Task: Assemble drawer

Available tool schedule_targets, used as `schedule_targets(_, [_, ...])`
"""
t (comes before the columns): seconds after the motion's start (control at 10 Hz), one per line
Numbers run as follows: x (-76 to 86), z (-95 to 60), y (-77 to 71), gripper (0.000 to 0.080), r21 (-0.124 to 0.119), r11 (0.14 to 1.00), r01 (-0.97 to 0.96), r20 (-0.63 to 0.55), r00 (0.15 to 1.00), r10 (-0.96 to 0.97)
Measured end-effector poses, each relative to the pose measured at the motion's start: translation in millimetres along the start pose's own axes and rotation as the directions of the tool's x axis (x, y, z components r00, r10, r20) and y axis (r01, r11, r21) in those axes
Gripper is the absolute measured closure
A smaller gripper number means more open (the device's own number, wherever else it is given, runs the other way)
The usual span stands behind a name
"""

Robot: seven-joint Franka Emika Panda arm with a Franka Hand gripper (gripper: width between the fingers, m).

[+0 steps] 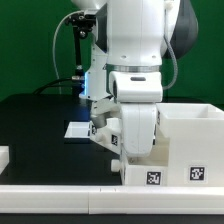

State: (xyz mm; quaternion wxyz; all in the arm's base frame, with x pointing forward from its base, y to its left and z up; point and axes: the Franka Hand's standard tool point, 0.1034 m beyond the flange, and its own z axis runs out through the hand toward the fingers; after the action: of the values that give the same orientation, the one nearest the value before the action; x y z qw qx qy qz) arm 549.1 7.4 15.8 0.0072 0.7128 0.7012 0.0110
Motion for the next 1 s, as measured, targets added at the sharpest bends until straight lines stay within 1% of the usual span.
schedule_targets(0.2, [-0.9, 0.1, -0.1, 0.0761, 0.001, 1.0, -0.005, 0.0, 1.0, 0.005])
schedule_targets(0.3, [-1.1, -0.8, -0.1, 0.0588, 0.002, 1.0, -0.009, 0.001, 1.0, 0.009])
schedule_targets(0.4, [-3.1, -8.2, 1.7, 0.0588, 0.007, 1.0, -0.006, 0.002, 1.0, 0.006])
schedule_targets(0.5, [-8.3, -21.1, 6.1, 0.0374, 0.02, 1.0, -0.011, 0.007, 1.0, 0.011])
schedule_targets(0.6, [-9.6, -33.0, 11.9, 0.0242, 0.032, 0.999, -0.013, 0.012, 1.0, 0.013])
schedule_targets(0.7, [-12.2, -43.0, 17.8, 0.0178, 0.038, 0.999, -0.017, 0.015, 1.0, 0.016])
schedule_targets(0.8, [-26.2, -49.2, 22.2, 0.0178, 0.037, 0.999, 0.021, -0.01, 1.0, -0.021])
schedule_targets(0.9, [-49.7, -49.9, 23.0, 0.0156, 0.038, 0.999, 0.016, -0.036, 0.999, -0.015])
schedule_targets(1.0, [-75.0, -39.2, 17.9, 0.0156, 0.054, 0.999, 0.009, -0.079, 0.997, -0.004])
